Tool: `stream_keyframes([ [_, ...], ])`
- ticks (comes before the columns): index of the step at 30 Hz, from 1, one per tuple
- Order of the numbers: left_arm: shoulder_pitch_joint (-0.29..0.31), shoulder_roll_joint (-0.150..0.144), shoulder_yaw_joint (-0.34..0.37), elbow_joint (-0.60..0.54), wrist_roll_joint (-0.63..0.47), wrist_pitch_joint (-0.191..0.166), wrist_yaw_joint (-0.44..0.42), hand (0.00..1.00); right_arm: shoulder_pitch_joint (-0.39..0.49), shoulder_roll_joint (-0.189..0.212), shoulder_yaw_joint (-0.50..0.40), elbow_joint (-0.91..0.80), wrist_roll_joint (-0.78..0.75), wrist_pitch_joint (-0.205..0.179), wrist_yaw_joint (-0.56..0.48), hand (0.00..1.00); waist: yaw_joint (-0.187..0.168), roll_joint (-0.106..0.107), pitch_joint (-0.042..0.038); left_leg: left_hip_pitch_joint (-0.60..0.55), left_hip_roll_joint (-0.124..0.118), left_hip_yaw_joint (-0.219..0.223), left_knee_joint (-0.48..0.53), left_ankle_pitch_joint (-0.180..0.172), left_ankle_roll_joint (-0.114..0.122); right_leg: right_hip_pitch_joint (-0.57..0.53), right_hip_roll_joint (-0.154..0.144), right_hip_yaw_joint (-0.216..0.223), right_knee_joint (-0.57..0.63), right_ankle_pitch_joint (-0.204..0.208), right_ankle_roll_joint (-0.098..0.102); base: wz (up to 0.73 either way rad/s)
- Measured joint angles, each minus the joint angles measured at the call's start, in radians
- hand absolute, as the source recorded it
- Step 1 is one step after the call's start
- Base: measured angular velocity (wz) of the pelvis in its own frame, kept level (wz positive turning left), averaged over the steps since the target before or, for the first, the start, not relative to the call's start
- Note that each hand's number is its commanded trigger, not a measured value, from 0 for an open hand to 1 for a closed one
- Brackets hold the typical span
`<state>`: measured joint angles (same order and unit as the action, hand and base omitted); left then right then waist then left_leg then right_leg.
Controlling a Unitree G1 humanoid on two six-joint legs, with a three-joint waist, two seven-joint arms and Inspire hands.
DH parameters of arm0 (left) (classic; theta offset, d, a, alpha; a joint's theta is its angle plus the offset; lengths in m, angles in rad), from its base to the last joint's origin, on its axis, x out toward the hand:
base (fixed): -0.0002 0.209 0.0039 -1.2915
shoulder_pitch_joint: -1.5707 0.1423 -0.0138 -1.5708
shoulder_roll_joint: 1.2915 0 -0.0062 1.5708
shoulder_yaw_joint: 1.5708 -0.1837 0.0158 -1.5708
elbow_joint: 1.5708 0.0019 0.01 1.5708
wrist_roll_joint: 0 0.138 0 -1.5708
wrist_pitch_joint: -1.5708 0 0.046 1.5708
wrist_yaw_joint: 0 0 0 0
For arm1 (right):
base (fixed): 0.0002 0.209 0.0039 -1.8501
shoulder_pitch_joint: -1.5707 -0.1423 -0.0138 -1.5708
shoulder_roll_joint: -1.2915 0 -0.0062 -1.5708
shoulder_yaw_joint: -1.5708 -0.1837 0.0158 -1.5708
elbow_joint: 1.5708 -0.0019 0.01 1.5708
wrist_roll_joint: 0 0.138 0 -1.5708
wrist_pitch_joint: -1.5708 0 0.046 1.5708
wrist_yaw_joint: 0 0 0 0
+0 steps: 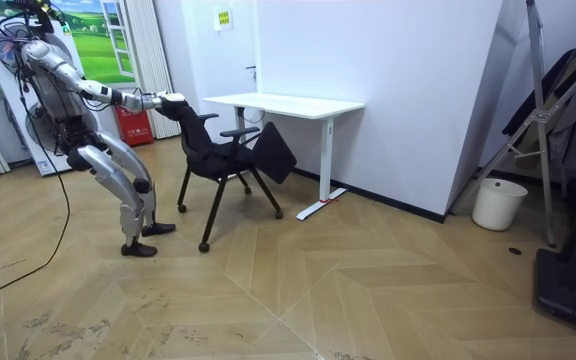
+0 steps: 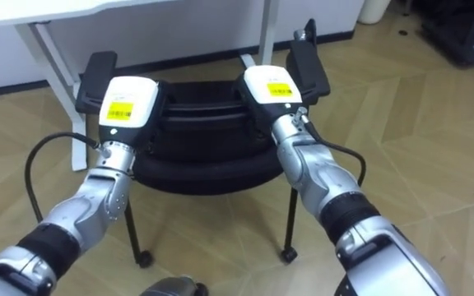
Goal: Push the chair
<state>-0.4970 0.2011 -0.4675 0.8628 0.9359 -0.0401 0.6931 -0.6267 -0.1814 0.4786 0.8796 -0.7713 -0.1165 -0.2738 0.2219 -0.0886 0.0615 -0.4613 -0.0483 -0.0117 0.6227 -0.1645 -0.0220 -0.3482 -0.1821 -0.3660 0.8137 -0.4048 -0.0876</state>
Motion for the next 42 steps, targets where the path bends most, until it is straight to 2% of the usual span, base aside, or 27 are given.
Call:
stream_keyframes([
  [5,0.022,0.013,-0.004,-0.052,0.0,0.015,-0.024,1.0,0.002,0.003,0.002,-0.004,0.003,0.0,-0.003,1.0,0.002,-0.005,0.0004,0.005,0.0,0.01,-0.001,0.0,0.005,0.009,0.001,0.0,-0.006,-0.004,0.026,0.05],
  [6,0.03,0.015,-0.005,-0.061,0.0,0.017,-0.029,1.0,0.007,0.003,0.002,-0.003,0.003,0.0,-0.003,1.0,0.004,0.001,-0.0072,0.01,0.003,0.009,-0.015,0.008,0.024,0.016,0.015,0.004,-0.025,-0.002,0.063,0.0],
  [7,0.044,0.008,-0.008,-0.069,0.001,0.019,-0.041,1.0,0.019,0.006,0.002,-0.001,-0.003,0.001,-0.003,1.0,0.013,0.01,-0.0244,0.023,0.024,0.008,-0.052,0.023,0.045,0.024,0.042,0.029,-0.018,-0.007,0.132,0.0],
  [8,0.048,0.009,-0.006,-0.071,0.003,0.017,-0.047,1.0,0.023,0.006,0.002,-0.001,-0.004,0.0,-0.004,1.0,0.009,0.006,-0.0231,0.029,0.027,0.027,-0.055,0.026,0.049,0.035,0.037,0.05,0.038,-0.032,0.143,0.52],
  [9,0.047,0.01,-0.007,-0.071,0.01,0.008,-0.069,1.0,0.046,0.005,0.002,-0.004,0.016,-0.002,-0.013,1.0,-0.016,-0.027,-0.0248,0.039,0.015,0.085,-0.039,0.029,0.054,0.122,-0.02,0.08,0.106,-0.087,0.135,0.82],
  [10,0.027,0.019,-0.004,-0.071,0.012,0.0,-0.088,1.0,0.041,-0.01,0.007,-0.011,0.039,-0.01,-0.014,1.0,-0.022,-0.08,-0.0076,0.029,0.019,0.152,0.043,0.015,0.056,0.168,-0.033,0.137,0.098,-0.226,0.092,0.84],
  [11,0.027,0.017,-0.003,-0.075,0.011,-0.003,-0.102,1.0,0.044,-0.014,0.009,-0.012,0.046,-0.01,-0.015,1.0,-0.02,-0.065,-0.0057,0.023,0.016,0.152,0.08,-0.006,0.042,0.172,-0.012,0.162,0.108,-0.244,0.098,0.15],
  [12,0.044,0.011,-0.002,-0.085,0.011,-0.008,-0.131,1.0,0.061,-0.018,0.009,-0.014,0.045,-0.012,-0.007,1.0,0.005,-0.047,-0.0273,0.022,0.022,0.141,0.107,-0.028,0.033,0.184,0.035,0.213,0.09,-0.25,0.09,-0.32],
  [13,0.078,0.012,-0.004,-0.1,0.012,-0.009,-0.138,1.0,0.082,-0.014,0.01,-0.011,0.033,-0.016,0.001,1.0,0.014,-0.038,-0.0446,0.049,0.006,0.122,0.069,-0.038,0.049,0.22,0.05,0.225,0.023,-0.245,0.098,-0.5],
  [14,0.09,0.016,-0.007,-0.106,0.013,-0.011,-0.135,1.0,0.093,-0.011,0.01,-0.012,0.03,-0.016,-0.003,1.0,0.027,-0.038,-0.046,0.07,-0.003,0.107,0.039,-0.041,0.053,0.246,0.049,0.226,-0.013,-0.235,0.114,-0.51],
  [15,0.107,0.023,-0.01,-0.118,0.013,-0.017,-0.128,1.0,0.101,-0.005,0.015,-0.012,0.025,-0.018,-0.013,1.0,0.052,-0.038,-0.0461,0.106,-0.019,0.098,-0.006,-0.042,0.057,0.292,0.036,0.221,-0.073,-0.192,0.155,-0.37],
  [16,0.106,0.027,-0.01,-0.119,0.011,-0.022,-0.121,1.0,0.101,-0.006,0.017,-0.017,0.025,-0.02,-0.019,1.0,0.055,-0.034,-0.0474,0.111,-0.019,0.104,-0.008,-0.046,0.063,0.298,0.022,0.207,-0.067,-0.162,0.139,-0.21],
  [17,0.083,0.03,-0.005,-0.115,0.01,-0.025,-0.104,1.0,0.085,-0.013,0.017,-0.03,0.023,-0.021,-0.038,1.0,0.058,-0.03,-0.0351,0.106,-0.019,0.123,0.031,-0.064,0.1,0.257,-0.013,0.169,0.048,-0.131,0.136,0.06],
  [18,0.048,0.026,0.003,-0.091,0.009,-0.032,-0.09,1.0,0.061,-0.023,0.014,-0.032,0.018,-0.021,-0.051,1.0,0.055,-0.011,-0.0145,0.099,-0.016,0.123,0.091,-0.101,0.114,0.185,-0.045,0.168,0.209,-0.064,0.135,0.1],
  [19,0.033,0.024,0.005,-0.08,0.009,-0.036,-0.087,1.0,0.054,-0.027,0.013,-0.032,0.018,-0.02,-0.051,1.0,0.055,-0.003,-0.0093,0.095,-0.012,0.122,0.116,-0.121,0.116,0.15,-0.053,0.174,0.275,-0.021,0.133,0.04],
  [22,-0.022,0.02,0.004,0.004,0.014,-0.081,-0.044,1.0,0.04,-0.025,0.008,-0.025,0.024,-0.014,-0.063,1.0,0.061,0.032,0.0054,0.118,0.004,0.091,0.202,-0.212,0.123,0.085,-0.063,0.17,0.452,0.211,0.103,0.06],
  [24,-0.045,0.019,0.002,0.035,0.014,-0.095,-0.029,1.0,0.034,-0.021,0.006,-0.02,0.027,-0.013,-0.073,1.0,0.061,0.035,0.0046,0.129,0.003,0.078,0.212,-0.237,0.129,0.058,-0.061,0.177,0.493,0.291,0.102,0.13],
  [26,-0.078,0.021,0.003,0.069,0.014,-0.106,-0.018,1.0,0.01,-0.015,0.003,-0.002,0.026,-0.011,-0.077,1.0,0.062,0.039,0.0083,0.136,0.007,0.064,0.219,-0.257,0.128,0.003,-0.055,0.178,0.528,0.213,0.11,0.13],
  [28,-0.106,0.025,-0.003,0.082,0.014,-0.114,-0.009,1.0,-0.008,-0.015,-0.003,0.004,0.034,-0.01,-0.082,1.0,0.057,0.049,0.0185,0.144,0.024,0.03,0.239,-0.284,0.12,-0.102,-0.044,0.164,0.473,0.121,0.11,0.36],
  [30,-0.12,0.028,-0.007,0.092,0.015,-0.116,-0.006,1.0,-0.012,-0.012,-0.003,0.009,0.043,-0.01,-0.085,1.0,0.055,0.049,0.0237,0.163,0.037,0.005,0.247,-0.307,0.104,-0.163,-0.044,0.148,0.347,0.106,0.104,0.36],
  [32,-0.12,0.033,-0.007,0.098,0.023,-0.122,-0.006,1.0,-0.008,-0.005,-0.003,0.013,0.047,-0.008,-0.086,1.0,0.055,0.049,0.0223,0.182,0.051,-0.02,0.247,-0.33,0.085,-0.169,-0.043,0.134,0.127,0.125,0.099,0.32],
  [33,-0.116,0.042,-0.007,0.09,0.029,-0.124,-0.001,1.0,-0.01,0.004,-0.004,0.017,0.047,-0.007,-0.086,1.0,0.059,0.04,0.02,0.2,0.057,-0.03,0.247,-0.35,0.069,-0.154,-0.046,0.124,-0.016,0.161,0.1,0.19],
  [34,-0.112,0.046,-0.007,0.086,0.03,-0.123,0.0,1.0,-0.011,0.009,-0.004,0.019,0.047,-0.007,-0.085,1.0,0.061,0.035,0.0205,0.212,0.059,-0.036,0.247,-0.36,0.06,-0.149,-0.049,0.111,-0.067,0.177,0.095,0.27],
  [35,-0.105,0.05,-0.006,0.08,0.03,-0.121,0.002,1.0,-0.012,0.012,-0.003,0.021,0.047,-0.007,-0.084,1.0,0.063,0.032,0.0165,0.231,0.074,-0.053,0.258,-0.384,0.035,-0.122,-0.054,0.081,-0.1,0.218,0.086,0.32],
  [36,-0.103,0.053,-0.006,0.074,0.03,-0.118,0.004,1.0,-0.017,0.012,-0.003,0.021,0.048,-0.007,-0.084,1.0,0.065,0.04,0.011,0.239,0.11,-0.042,0.272,-0.402,0.004,-0.102,-0.035,0.059,-0.088,0.223,0.078,0.4],
  [37,-0.104,0.053,-0.005,0.062,0.03,-0.111,0.002,1.0,-0.027,0.011,-0.003,0.025,0.05,-0.007,-0.081,1.0,0.067,0.04,0.0118,0.249,0.14,-0.035,0.274,-0.412,-0.017,-0.095,-0.012,0.061,-0.074,0.254,0.042,0.28],
  [42,-0.079,0.03,0.035,0.001,0.037,-0.056,-0.006,1.0,-0.089,0.005,-0.003,0.046,0.038,-0.008,-0.034,1.0,0.084,0.03,0.0165,0.285,0.177,0.019,0.19,-0.403,-0.062,-0.117,0.017,0.067,-0.052,0.219,0.012,-0.11],
])
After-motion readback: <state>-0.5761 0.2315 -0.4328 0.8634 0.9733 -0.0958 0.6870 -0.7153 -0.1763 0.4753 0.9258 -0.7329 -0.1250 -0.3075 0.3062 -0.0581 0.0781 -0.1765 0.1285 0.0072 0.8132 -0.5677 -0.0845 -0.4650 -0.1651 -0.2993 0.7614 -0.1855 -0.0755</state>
